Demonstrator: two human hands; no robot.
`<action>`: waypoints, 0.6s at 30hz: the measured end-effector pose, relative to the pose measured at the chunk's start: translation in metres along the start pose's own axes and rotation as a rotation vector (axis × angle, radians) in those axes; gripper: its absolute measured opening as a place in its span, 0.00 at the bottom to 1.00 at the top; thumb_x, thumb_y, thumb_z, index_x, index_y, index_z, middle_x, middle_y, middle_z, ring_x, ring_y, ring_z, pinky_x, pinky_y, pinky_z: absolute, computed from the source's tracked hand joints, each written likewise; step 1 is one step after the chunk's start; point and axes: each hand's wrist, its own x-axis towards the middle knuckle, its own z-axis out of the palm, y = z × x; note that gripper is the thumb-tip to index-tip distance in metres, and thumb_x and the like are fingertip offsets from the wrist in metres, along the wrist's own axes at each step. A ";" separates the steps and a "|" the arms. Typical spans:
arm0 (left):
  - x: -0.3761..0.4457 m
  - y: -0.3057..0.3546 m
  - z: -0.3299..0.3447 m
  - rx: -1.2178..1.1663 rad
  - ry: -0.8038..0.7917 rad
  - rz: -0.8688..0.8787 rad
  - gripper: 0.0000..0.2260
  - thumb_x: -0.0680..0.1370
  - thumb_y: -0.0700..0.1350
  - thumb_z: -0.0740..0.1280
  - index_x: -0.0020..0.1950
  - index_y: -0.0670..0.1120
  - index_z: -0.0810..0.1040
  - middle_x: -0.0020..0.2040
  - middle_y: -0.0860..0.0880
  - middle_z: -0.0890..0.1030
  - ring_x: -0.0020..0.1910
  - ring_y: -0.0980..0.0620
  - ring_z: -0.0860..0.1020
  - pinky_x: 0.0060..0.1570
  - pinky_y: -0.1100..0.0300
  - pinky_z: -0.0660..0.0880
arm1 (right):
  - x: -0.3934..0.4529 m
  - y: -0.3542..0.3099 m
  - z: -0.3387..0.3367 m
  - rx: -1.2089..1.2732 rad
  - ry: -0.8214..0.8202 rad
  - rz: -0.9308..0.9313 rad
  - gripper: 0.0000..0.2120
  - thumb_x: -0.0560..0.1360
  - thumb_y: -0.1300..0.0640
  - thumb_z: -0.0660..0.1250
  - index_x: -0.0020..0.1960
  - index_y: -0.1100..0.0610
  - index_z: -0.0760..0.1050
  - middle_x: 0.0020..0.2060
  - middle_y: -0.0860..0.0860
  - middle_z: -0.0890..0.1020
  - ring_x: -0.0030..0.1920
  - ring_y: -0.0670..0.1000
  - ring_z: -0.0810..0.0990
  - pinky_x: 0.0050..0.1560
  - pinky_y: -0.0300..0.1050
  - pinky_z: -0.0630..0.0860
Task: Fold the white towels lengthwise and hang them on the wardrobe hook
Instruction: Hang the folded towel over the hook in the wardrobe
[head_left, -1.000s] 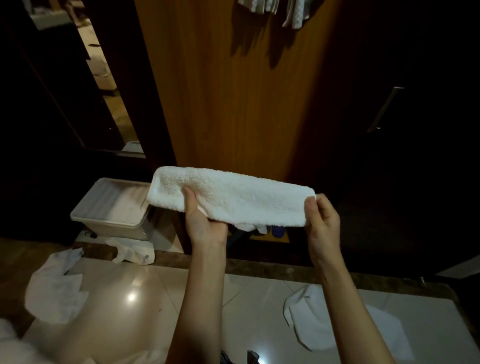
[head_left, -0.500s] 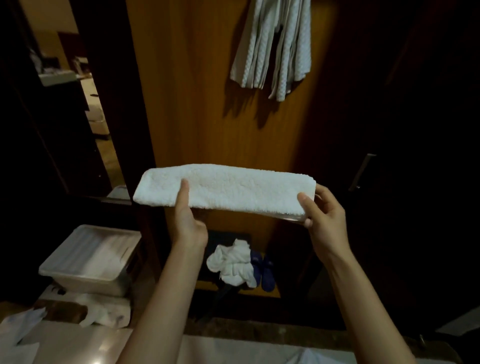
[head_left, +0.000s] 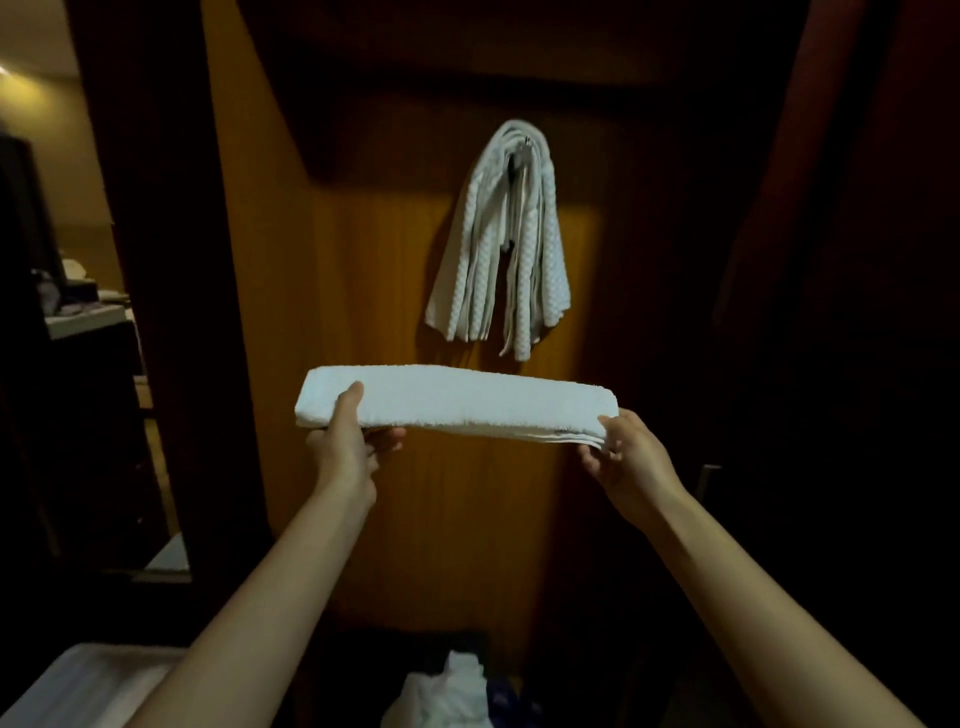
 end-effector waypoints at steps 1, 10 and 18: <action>0.007 0.005 0.009 -0.015 -0.006 -0.010 0.16 0.76 0.49 0.68 0.58 0.45 0.68 0.41 0.48 0.78 0.25 0.56 0.78 0.22 0.67 0.74 | 0.009 -0.008 0.002 0.008 0.018 0.005 0.07 0.79 0.64 0.55 0.46 0.57 0.71 0.39 0.54 0.74 0.30 0.47 0.74 0.25 0.34 0.74; 0.062 0.040 0.111 0.023 -0.081 0.095 0.20 0.76 0.43 0.68 0.64 0.38 0.67 0.38 0.44 0.76 0.16 0.59 0.74 0.18 0.68 0.72 | 0.101 -0.094 0.016 0.168 0.133 -0.169 0.05 0.79 0.66 0.55 0.45 0.62 0.68 0.33 0.53 0.69 0.19 0.43 0.69 0.18 0.30 0.64; 0.115 0.106 0.227 0.029 -0.216 0.317 0.08 0.77 0.42 0.67 0.52 0.41 0.71 0.35 0.46 0.77 0.16 0.59 0.73 0.19 0.68 0.72 | 0.206 -0.185 0.042 0.193 0.154 -0.384 0.18 0.79 0.67 0.54 0.68 0.57 0.63 0.41 0.56 0.72 0.25 0.45 0.67 0.18 0.31 0.62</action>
